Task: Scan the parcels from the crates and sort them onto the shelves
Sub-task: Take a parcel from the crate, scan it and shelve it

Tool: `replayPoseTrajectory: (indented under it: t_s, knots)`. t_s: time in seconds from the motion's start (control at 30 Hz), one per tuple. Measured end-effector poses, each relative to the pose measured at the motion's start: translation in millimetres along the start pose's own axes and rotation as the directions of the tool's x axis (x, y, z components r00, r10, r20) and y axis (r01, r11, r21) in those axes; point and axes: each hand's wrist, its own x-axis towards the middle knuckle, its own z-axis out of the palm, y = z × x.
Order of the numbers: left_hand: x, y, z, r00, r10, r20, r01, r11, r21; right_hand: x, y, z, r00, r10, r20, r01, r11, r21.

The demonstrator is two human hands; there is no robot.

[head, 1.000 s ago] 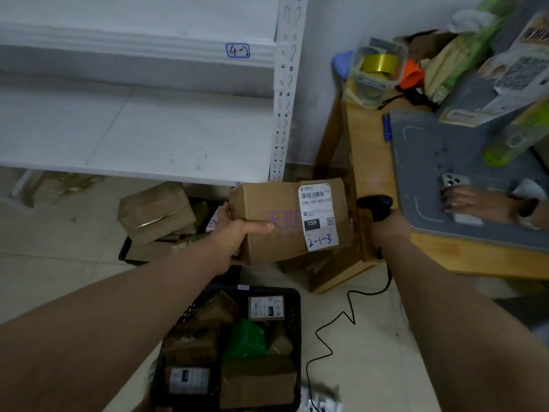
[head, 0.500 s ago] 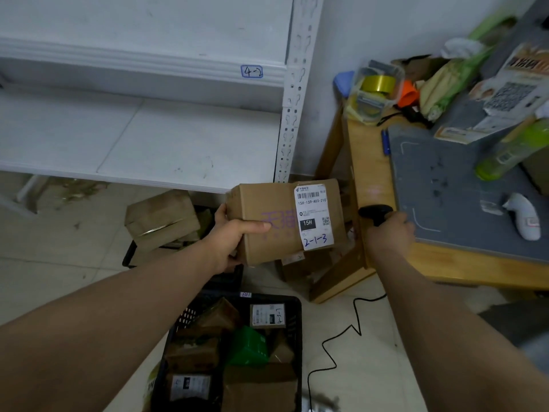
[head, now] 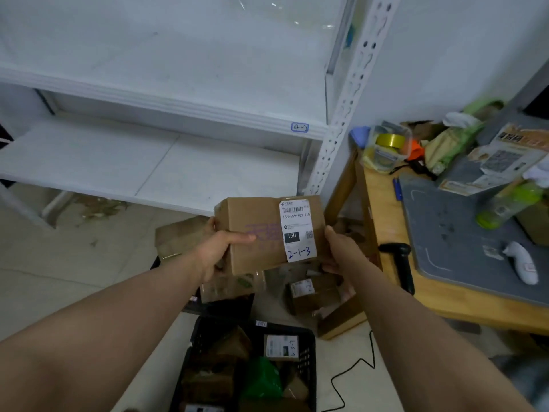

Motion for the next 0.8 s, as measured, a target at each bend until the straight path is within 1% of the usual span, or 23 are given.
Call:
replayPoseTrajectory:
  t_s: [0.07, 0.17, 0.27, 0.33, 0.47, 0.57, 0.67, 0.8]
  knots:
    - [-6.4, 16.2, -31.6, 0.999, 0.009, 0.036, -0.009, 1.000, 0.002, -16.6, -22.8, 23.9, 0.999, -0.022, 0.047, 0.020, 0.999, 0.039]
    - [-18.3, 44.6, -90.2, 0.996, 0.059, 0.061, -0.057, 0.998, -0.034, -45.8, -59.1, 71.0, 0.993, -0.100, 0.058, 0.098, 0.995, 0.022]
    - [-27.9, 73.7, -161.5, 0.991, 0.124, 0.058, -0.121, 0.991, -0.053, -76.1, -97.3, 132.6, 0.980, -0.192, 0.059, 0.194, 0.980, -0.037]
    - [-36.3, 94.7, -227.9, 0.983, 0.176, 0.049, -0.172, 0.982, -0.073, -100.0, -129.2, 192.5, 0.963, -0.258, 0.084, 0.263, 0.963, -0.054]
    - [-53.2, 128.7, -354.2, 0.973, 0.229, 0.020, -0.225, 0.968, -0.114, -144.1, -179.9, 310.4, 0.913, -0.386, 0.129, 0.395, 0.918, -0.048]
    - [-68.7, 144.1, -437.3, 0.966, 0.257, -0.021, -0.258, 0.960, -0.111, -174.5, -204.4, 385.4, 0.882, -0.437, 0.180, 0.449, 0.893, -0.035]
    - [-85.2, 157.5, -504.4, 0.954, 0.294, -0.065, -0.300, 0.948, -0.104, -203.4, -229.2, 441.4, 0.858, -0.457, 0.234, 0.480, 0.876, -0.047]
    - [-102.4, 164.3, -570.1, 0.931, 0.339, -0.134, -0.355, 0.928, -0.117, -232.1, -260.2, 500.2, 0.808, -0.502, 0.307, 0.542, 0.839, -0.054]
